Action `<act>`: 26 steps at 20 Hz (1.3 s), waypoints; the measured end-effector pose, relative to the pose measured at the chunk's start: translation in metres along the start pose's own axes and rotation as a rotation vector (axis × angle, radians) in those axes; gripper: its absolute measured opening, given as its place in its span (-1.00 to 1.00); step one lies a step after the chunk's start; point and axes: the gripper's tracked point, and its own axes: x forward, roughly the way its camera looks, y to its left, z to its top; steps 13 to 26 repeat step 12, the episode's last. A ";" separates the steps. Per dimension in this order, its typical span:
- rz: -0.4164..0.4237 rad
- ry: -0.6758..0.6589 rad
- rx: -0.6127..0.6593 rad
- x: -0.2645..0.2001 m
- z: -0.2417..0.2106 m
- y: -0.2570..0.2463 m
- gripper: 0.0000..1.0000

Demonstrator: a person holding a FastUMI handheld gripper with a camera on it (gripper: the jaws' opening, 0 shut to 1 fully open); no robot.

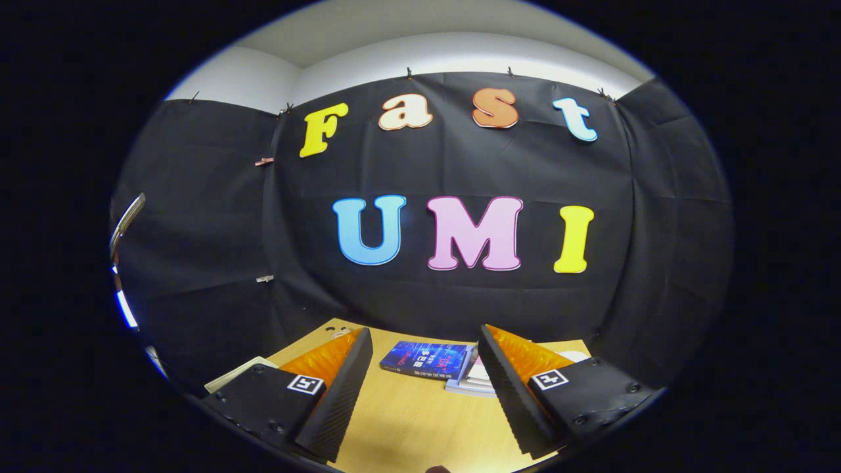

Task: Open the storage box then place both shoes into the box .Put the left shoe in first, then the right shoe, with the right side of both shoes facing outward in a uniform manner.

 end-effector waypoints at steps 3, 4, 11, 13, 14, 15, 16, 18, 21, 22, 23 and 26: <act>-0.028 -0.021 -0.008 -0.005 0.001 -0.026 0.97; -0.036 -0.025 -0.023 -0.008 -0.001 -0.033 0.96; -0.074 -0.017 -0.017 -0.016 -0.007 -0.068 0.97; -0.080 -0.019 -0.014 -0.017 -0.007 -0.073 0.97; -0.080 -0.019 -0.014 -0.017 -0.007 -0.073 0.97; -0.080 -0.019 -0.014 -0.017 -0.007 -0.073 0.97; -0.080 -0.019 -0.014 -0.017 -0.007 -0.073 0.97; -0.080 -0.019 -0.014 -0.017 -0.007 -0.073 0.97; -0.080 -0.019 -0.014 -0.017 -0.007 -0.073 0.97; -0.080 -0.019 -0.014 -0.017 -0.007 -0.073 0.97; -0.080 -0.019 -0.014 -0.017 -0.007 -0.073 0.97; -0.080 -0.019 -0.014 -0.017 -0.007 -0.073 0.97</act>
